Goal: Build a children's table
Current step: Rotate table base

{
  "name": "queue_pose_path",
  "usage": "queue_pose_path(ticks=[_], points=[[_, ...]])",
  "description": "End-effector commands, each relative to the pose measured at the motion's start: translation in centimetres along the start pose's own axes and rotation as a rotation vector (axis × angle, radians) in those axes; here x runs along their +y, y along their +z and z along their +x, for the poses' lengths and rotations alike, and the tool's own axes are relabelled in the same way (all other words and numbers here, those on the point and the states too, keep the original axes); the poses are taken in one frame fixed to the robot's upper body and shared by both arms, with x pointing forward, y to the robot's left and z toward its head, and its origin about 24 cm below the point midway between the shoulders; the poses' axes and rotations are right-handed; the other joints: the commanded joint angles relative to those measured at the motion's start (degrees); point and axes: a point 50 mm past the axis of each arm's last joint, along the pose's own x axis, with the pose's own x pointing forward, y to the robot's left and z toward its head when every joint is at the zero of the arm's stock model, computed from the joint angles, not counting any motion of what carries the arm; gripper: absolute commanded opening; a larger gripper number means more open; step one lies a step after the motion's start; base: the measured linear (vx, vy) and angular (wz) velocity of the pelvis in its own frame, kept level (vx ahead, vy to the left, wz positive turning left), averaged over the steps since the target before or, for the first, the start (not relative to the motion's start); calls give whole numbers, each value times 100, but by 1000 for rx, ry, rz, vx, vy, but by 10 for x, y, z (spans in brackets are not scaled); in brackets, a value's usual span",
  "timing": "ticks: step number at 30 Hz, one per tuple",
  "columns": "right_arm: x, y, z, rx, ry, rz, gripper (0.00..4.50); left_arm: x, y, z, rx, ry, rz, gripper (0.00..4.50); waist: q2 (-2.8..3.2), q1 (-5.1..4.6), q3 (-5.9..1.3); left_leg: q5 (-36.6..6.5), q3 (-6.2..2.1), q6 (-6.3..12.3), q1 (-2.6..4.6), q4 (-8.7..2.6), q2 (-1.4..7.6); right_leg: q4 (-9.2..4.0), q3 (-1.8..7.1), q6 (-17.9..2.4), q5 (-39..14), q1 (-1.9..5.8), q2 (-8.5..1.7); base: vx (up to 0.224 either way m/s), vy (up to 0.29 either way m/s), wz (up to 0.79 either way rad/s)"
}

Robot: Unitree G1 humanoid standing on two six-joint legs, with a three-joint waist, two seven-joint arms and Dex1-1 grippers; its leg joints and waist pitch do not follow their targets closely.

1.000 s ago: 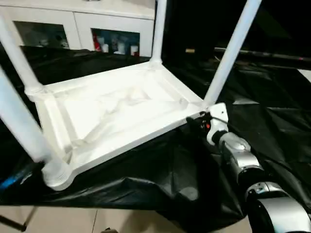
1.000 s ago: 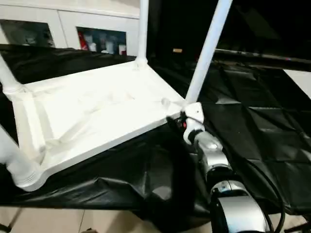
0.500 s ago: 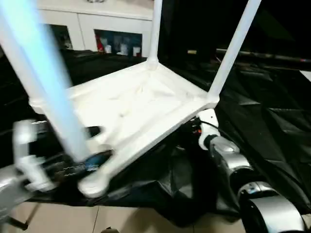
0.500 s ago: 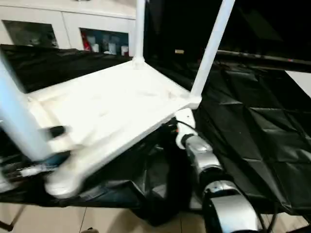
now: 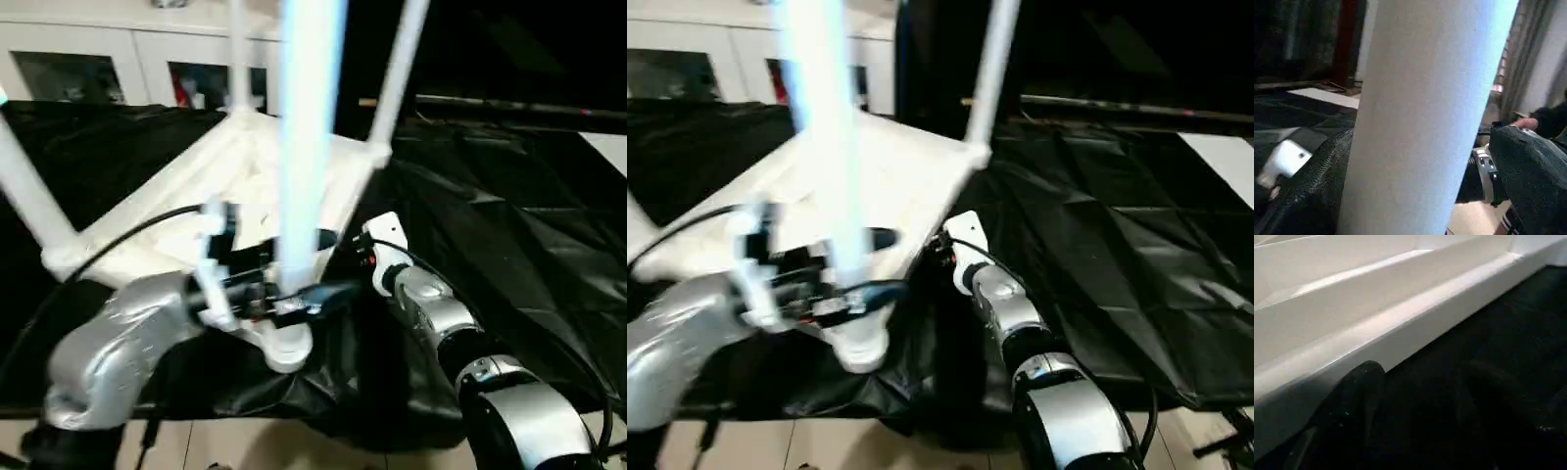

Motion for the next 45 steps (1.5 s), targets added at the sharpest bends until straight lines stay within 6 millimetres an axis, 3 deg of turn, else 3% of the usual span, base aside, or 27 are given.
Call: queue_pose_path(ticks=[1,5,6,8,9,12,19,24,30,32,35,41,45], points=[[15,12,7,-29,66,-26,314,0,-1,15,2,-45,14,447,98,31,-347,-1502,30,-175,-25,-418,6,-421,240,-927,-1421,294,-273,0,0,0],[15,13,7,-31,71,-30,314,12,-1,34,-10,-26,44,447,75,8,-357,-1401,28,-127,-51,-412,0,-429,238,-899,-1408,317,-278,0,0,0],[15,14,8,-34,74,-29,314,18,-3,41,-1,-27,57,447,102,14,-354,-1408,32,-110,-30,-406,-3,-440,241,-907,-1398,295,-274,0,0,0],[14,15,8,-35,76,-32,314,21,-4,47,9,-32,62,447,77,8,-363,-1380,30,-85,-46,-404,-3,-433,240,-916,-1381,320,-280,0,0,0],[14,15,8,-37,78,-31,314,22,-5,50,9,-30,69,447,110,2,-360,-1384,37,-76,-27,-399,-5,-448,242,-949,-1330,299,-275,0,0,0],[12,16,7,-41,73,-35,314,31,-9,62,37,3,115,447,106,0,-369,-1334,34,-48,-37,-396,0,-430,240,-1022,-1151,320,-274,0,0,0],[21,16,7,-65,151,-26,314,30,-19,73,81,-9,107,447,107,7,-375,-1363,37,12,-20,-395,21,-413,235,-1214,-989,326,-286,0,0,0],[24,16,8,-66,151,-41,314,35,-26,80,100,32,134,447,97,15,-367,-1393,37,39,-18,-398,22,-434,239,-1211,-1090,322,-295,0,0,0],[-1,19,2,-101,20,-3,314,55,-25,71,110,202,223,447,77,27,-366,-1415,32,78,-26,-399,19,-457,234,-1130,-1217,326,-303,0,0,0],[-20,21,-5,-124,-37,30,314,63,-25,61,123,290,294,447,88,29,-362,-1425,33,101,-23,-402,25,-468,237,-1115,-1284,315,-305,0,0,0],[-32,21,-11,-136,-57,34,314,67,-28,54,172,334,352,447,94,62,-360,-1421,29,121,-15,-405,31,-463,230,-1083,-1254,317,-301,0,0,0],[-59,14,-31,-111,-72,-29,314,55,-47,25,333,228,342,447,88,102,-370,-1318,27,88,-21,-399,40,-435,232,-1066,-1227,314,-313,0,0,0],[-70,8,-42,-87,-83,-51,314,47,-56,11,422,205,311,447,83,119,-367,-1189,54,133,-17,-393,32,-408,232,-1219,-920,301,-280,0,0,0]])
